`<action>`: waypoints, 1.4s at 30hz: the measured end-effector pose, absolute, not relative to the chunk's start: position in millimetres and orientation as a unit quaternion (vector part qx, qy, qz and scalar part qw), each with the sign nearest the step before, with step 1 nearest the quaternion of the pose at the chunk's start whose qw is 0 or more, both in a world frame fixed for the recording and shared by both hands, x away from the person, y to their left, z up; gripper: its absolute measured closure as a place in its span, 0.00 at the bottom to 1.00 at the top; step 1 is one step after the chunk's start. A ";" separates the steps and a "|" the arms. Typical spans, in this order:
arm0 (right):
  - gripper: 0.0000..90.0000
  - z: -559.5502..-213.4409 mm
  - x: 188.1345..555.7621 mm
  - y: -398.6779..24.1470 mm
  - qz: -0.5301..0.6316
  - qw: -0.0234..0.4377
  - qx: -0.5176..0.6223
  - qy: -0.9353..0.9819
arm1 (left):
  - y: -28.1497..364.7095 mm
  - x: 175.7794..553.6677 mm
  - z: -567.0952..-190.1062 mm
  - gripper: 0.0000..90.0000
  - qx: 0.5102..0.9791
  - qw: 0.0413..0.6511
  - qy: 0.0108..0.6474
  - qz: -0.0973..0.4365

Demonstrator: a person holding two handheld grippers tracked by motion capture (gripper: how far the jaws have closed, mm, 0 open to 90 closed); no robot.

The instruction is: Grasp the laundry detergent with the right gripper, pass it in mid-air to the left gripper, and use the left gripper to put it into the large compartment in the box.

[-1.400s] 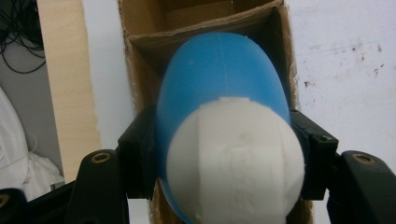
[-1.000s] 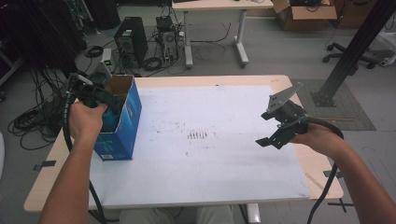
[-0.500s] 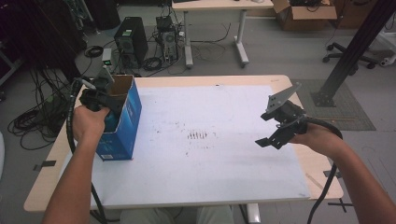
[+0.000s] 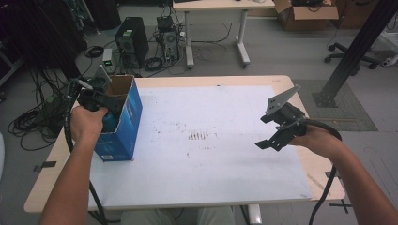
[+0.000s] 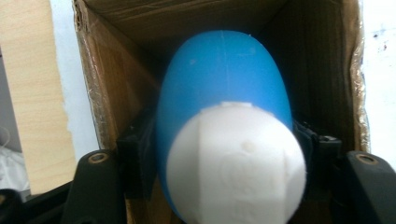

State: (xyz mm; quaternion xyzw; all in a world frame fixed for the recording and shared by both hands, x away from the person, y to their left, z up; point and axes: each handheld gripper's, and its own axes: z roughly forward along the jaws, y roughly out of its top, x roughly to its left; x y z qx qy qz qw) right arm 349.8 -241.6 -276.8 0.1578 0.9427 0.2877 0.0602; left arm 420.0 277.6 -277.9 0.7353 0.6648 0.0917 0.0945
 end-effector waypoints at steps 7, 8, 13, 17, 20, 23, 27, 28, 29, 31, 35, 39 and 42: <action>0.08 -277.3 349.7 -243.0 0.288 0.058 0.159 0.943 | 279.6 419.4 -277.9 0.35 0.732 0.111 0.666 0.087; 0.08 -277.1 349.4 -243.1 0.288 0.059 0.159 0.942 | 279.4 419.3 -277.4 0.34 0.732 0.113 0.666 0.088; 0.08 -276.6 347.9 -244.0 0.289 0.059 0.158 0.942 | 279.0 417.8 -272.6 0.30 0.734 0.117 0.662 0.093; 0.08 -277.0 346.5 -244.7 0.289 0.059 0.160 0.942 | 280.9 415.1 -265.9 0.29 0.735 0.125 0.659 0.097; 0.08 -276.9 345.7 -244.6 0.290 0.058 0.159 0.942 | 281.3 412.8 -260.9 0.27 0.736 0.130 0.657 0.099; 0.08 -275.9 344.9 -244.1 0.291 0.059 0.157 0.942 | 279.6 410.6 -254.3 0.26 0.739 0.134 0.652 0.104; 0.08 -274.1 343.3 -242.9 0.291 0.060 0.156 0.942 | 276.3 408.1 -244.2 0.25 0.742 0.139 0.648 0.106; 0.08 -273.4 342.9 -242.9 0.292 0.061 0.156 0.942 | 275.6 407.3 -241.2 0.24 0.743 0.141 0.645 0.107; 0.08 -272.8 342.6 -243.0 0.292 0.061 0.156 0.941 | 274.8 406.5 -238.2 0.24 0.744 0.144 0.643 0.107; 0.08 -271.4 341.5 -243.1 0.293 0.062 0.157 0.941 | 272.2 404.7 -231.9 0.24 0.749 0.145 0.637 0.111; 0.08 -269.7 339.5 -244.1 0.293 0.064 0.157 0.941 | 267.0 401.5 -219.5 0.23 0.757 0.146 0.626 0.118; 0.08 -268.9 337.4 -245.2 0.293 0.065 0.158 0.941 | 262.3 398.4 -207.9 0.21 0.762 0.151 0.618 0.122; 0.08 -268.2 336.2 -246.1 0.293 0.066 0.158 0.940 | 258.0 396.5 -199.6 0.21 0.768 0.147 0.609 0.128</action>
